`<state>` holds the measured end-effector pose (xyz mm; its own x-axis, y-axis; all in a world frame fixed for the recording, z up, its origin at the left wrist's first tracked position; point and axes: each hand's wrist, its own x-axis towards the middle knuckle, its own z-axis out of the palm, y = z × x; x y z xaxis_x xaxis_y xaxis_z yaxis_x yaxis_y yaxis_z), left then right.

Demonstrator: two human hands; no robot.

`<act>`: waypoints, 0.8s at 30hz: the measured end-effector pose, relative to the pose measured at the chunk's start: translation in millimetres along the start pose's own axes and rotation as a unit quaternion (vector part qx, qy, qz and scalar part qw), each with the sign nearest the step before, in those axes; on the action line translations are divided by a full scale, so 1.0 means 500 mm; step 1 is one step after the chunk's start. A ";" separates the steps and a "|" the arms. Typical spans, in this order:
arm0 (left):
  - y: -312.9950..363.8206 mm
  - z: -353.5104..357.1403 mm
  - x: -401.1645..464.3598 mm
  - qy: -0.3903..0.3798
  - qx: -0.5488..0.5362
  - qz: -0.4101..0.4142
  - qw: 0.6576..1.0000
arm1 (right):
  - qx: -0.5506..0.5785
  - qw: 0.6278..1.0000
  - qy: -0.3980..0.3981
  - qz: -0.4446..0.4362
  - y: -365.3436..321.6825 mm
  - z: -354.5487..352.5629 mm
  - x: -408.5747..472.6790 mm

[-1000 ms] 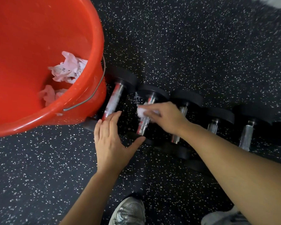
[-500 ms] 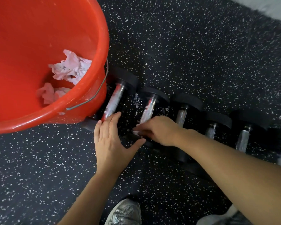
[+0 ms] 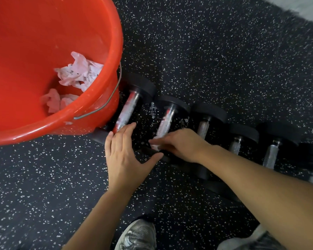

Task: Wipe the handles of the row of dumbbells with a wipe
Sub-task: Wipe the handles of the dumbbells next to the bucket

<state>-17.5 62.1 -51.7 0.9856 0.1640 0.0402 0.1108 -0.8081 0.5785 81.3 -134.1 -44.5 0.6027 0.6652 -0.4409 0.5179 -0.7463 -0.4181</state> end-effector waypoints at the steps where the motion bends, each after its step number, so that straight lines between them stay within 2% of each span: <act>1: 0.000 0.000 0.000 -0.001 0.001 0.000 1.000 | 0.003 1.000 0.014 -0.001 0.002 -0.008 0.002; 4: 0.001 -0.002 -0.001 0.001 0.000 0.001 1.000 | 0.057 0.985 0.142 0.078 0.026 -0.019 0.007; 6: 0.001 -0.004 -0.001 0.001 -0.001 0.004 1.000 | 0.057 0.973 0.182 0.132 0.037 -0.017 0.015; 9: 0.001 -0.005 -0.001 -0.002 -0.005 0.007 1.000 | 0.077 0.976 0.160 0.128 0.024 0.006 0.013; 12: -0.001 -0.003 -0.001 0.000 -0.006 0.009 1.000 | 0.119 0.985 0.093 0.083 0.001 0.021 -0.005; 16: -0.001 -0.003 -0.002 0.002 -0.005 0.012 1.000 | 0.064 0.997 -0.022 0.046 -0.012 0.008 0.006; 18: -0.002 -0.004 -0.002 0.002 -0.005 0.010 1.000 | 0.055 0.997 -0.035 0.029 -0.014 -0.001 0.009; 19: -0.002 -0.004 -0.001 0.002 -0.003 0.008 1.000 | 0.062 0.998 -0.010 0.032 -0.012 -0.007 0.009; 22: -0.003 -0.005 0.000 0.004 0.002 0.008 1.000 | 0.089 0.980 0.149 0.097 0.014 -0.024 0.015; 24: -0.004 -0.006 -0.001 0.007 0.004 0.009 1.000 | 0.071 0.968 0.187 0.149 0.020 -0.030 0.028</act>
<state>-18.3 65.2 -50.5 0.9857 0.1564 0.0624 0.0933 -0.8155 0.5712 104.0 -132.5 -43.1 0.9038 0.3460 -0.2517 0.2143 -0.8752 -0.4337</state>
